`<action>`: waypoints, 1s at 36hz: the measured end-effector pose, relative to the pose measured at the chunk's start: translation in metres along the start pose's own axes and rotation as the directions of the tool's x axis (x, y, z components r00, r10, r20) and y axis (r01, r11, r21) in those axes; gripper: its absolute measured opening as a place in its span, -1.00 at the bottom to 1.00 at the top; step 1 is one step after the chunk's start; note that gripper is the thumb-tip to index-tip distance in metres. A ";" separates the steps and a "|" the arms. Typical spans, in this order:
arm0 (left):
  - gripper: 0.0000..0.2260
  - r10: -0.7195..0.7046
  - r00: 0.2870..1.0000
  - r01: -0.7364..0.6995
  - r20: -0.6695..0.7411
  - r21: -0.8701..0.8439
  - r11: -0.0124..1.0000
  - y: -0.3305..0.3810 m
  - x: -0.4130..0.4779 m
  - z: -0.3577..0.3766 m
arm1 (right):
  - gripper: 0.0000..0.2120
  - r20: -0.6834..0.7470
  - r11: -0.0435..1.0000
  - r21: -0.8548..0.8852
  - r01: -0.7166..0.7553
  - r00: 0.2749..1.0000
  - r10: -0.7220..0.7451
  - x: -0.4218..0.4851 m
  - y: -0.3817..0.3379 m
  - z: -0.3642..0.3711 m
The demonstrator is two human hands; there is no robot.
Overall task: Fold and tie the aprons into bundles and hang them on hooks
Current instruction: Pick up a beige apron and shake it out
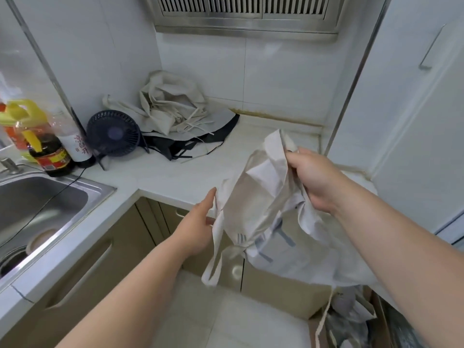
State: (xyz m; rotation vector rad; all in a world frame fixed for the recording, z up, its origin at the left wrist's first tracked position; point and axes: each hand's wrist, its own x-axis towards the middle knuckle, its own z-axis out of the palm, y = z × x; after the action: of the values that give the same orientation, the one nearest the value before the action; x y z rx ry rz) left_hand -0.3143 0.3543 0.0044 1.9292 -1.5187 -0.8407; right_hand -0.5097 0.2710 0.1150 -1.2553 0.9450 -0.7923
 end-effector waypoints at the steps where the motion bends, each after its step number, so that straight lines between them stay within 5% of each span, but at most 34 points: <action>1: -0.26 0.022 1.000 -0.022 -0.001 -0.020 1.000 -0.005 0.002 0.002 | -0.79 0.002 1.000 0.012 0.006 1.000 -0.006 -0.001 0.000 0.000; 4: -0.26 0.086 0.992 -0.106 -0.087 -0.256 0.961 -0.004 0.007 0.005 | -0.81 -0.011 0.999 0.031 0.014 1.000 -0.014 -0.008 -0.003 0.002; 9: -0.83 0.088 0.927 -0.213 -0.364 -0.320 0.923 0.008 0.010 -0.014 | -0.88 -0.043 1.000 -0.023 -0.001 0.999 0.000 -0.018 0.004 0.007; 12: -0.83 -0.003 0.974 -0.076 -0.228 -0.336 0.939 0.001 0.007 -0.039 | -0.87 -0.156 0.984 -0.179 0.000 0.987 -0.028 -0.019 0.014 0.009; 16: -0.71 -0.111 0.990 0.118 0.084 -0.078 0.990 -0.019 -0.009 -0.064 | -0.86 -0.227 0.908 -0.417 -0.043 0.972 -0.059 -0.022 0.034 0.021; 22: -0.78 -0.392 0.827 0.257 0.404 0.348 0.902 -0.065 -0.040 -0.075 | -0.90 -0.063 0.779 -0.612 -0.133 0.991 0.120 -0.033 0.073 0.078; 28: -0.87 -0.586 0.670 0.445 0.456 0.385 0.808 -0.101 -0.074 -0.100 | -0.89 0.027 0.732 -0.673 -0.108 0.985 0.170 -0.037 0.099 0.125; 32: -0.84 -0.575 0.713 0.482 0.401 0.316 0.817 -0.111 -0.086 -0.114 | -0.90 0.040 0.728 -0.680 -0.085 0.988 0.152 -0.041 0.109 0.140; 36: -0.86 -0.361 0.903 0.378 0.232 -0.032 0.925 -0.116 -0.091 -0.115 | -0.88 -0.046 0.725 -0.683 -0.085 0.996 0.074 -0.050 0.117 0.140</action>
State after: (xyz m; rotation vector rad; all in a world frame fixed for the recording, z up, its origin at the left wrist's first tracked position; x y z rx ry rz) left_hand -0.1697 0.4730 0.0077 2.1603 -1.2278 -1.2981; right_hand -0.4045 0.3921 0.0145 -1.8326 1.3669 -0.3710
